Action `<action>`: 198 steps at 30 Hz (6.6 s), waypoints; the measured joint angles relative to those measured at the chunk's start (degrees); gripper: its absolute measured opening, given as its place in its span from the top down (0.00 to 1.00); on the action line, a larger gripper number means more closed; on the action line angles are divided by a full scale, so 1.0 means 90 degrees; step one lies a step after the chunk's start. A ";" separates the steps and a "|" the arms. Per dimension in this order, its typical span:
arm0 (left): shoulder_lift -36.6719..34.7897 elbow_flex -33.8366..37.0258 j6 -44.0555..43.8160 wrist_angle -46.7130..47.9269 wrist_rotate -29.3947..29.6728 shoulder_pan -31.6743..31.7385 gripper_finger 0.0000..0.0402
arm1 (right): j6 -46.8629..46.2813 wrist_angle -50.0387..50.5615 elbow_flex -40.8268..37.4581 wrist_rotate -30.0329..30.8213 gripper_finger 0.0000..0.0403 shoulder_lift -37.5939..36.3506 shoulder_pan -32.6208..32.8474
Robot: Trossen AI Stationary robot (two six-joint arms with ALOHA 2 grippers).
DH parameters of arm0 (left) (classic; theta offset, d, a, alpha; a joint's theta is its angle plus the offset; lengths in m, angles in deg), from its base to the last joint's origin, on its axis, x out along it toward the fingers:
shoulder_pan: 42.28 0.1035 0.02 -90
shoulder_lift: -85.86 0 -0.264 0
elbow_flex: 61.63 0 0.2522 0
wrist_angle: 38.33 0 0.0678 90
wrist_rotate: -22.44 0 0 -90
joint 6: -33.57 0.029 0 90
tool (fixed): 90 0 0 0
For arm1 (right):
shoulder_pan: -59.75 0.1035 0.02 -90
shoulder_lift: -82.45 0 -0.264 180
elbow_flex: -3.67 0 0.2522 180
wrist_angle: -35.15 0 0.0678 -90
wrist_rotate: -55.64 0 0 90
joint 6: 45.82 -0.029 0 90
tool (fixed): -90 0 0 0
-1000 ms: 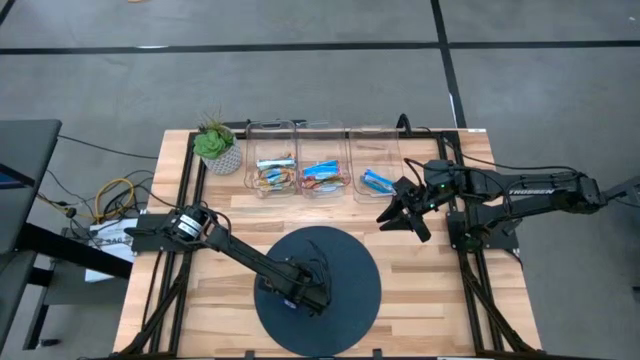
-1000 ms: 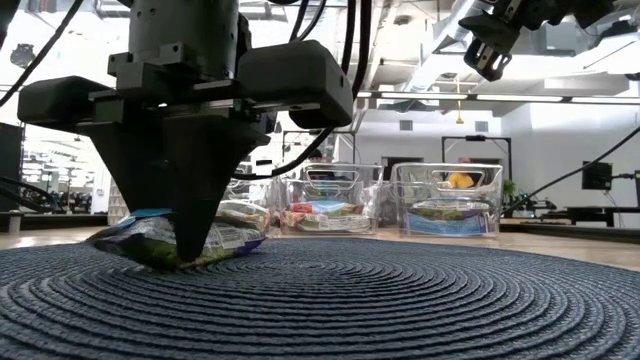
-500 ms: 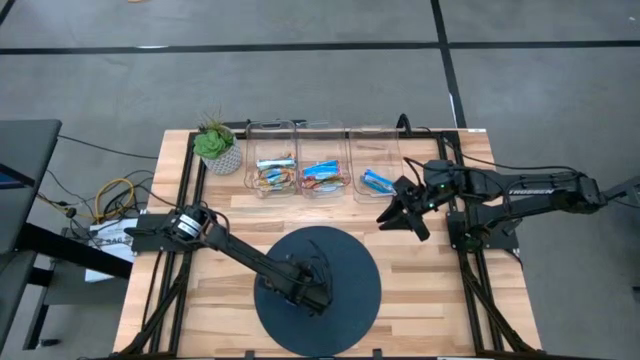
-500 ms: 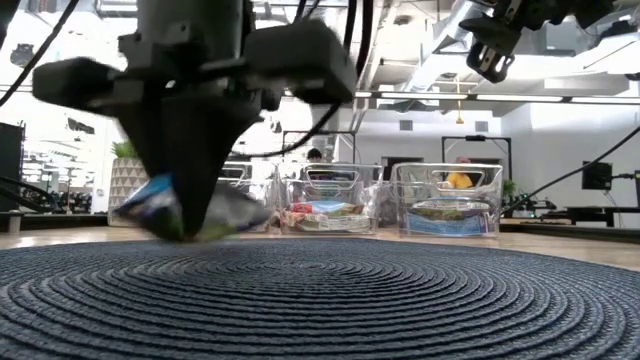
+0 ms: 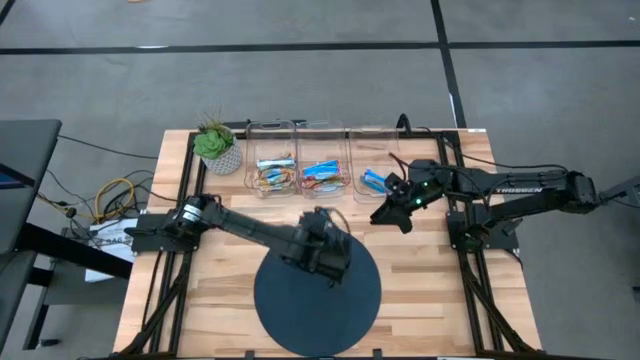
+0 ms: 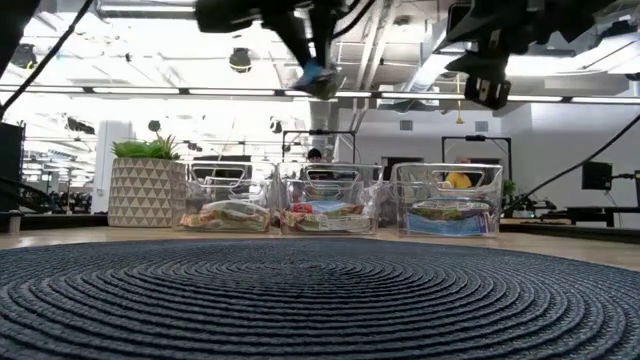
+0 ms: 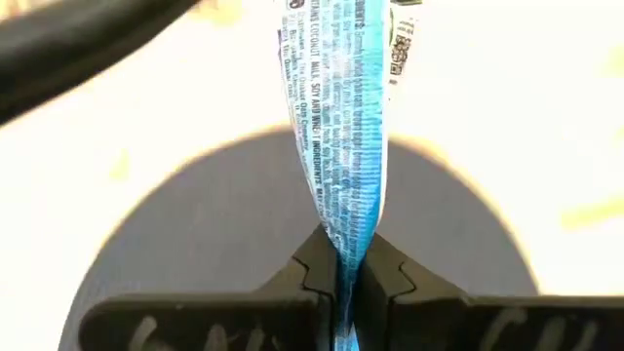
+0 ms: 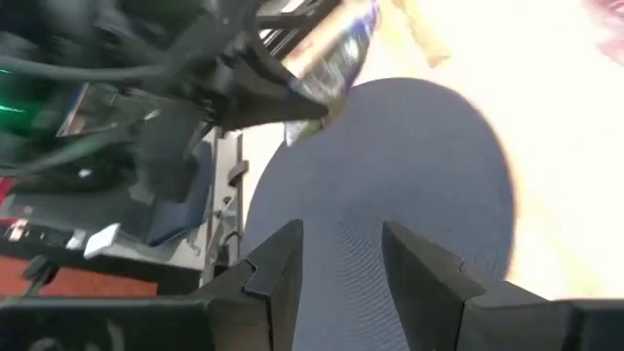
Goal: Pick and place Granola Bars by type
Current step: Put the blue bar into the right transparent bin, then return to Home Position
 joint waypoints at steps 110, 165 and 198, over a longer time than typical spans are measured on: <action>0.1453 -0.1115 1.0679 -0.4374 -0.3801 0.3742 0.88 | 0.0317 -0.0877 -0.0005 0.0457 0.70 -0.0663 -0.4120; 0.1181 -0.1873 0.8710 -0.3885 -0.2960 0.2839 0.60 | 0.1986 0.2098 0.0000 0.2237 0.70 -0.5368 -0.2342; 0.0988 -0.1878 0.8081 -0.3308 -0.2992 0.2595 0.60 | 0.2450 0.0608 -0.1718 0.1508 0.69 -0.6290 -0.2435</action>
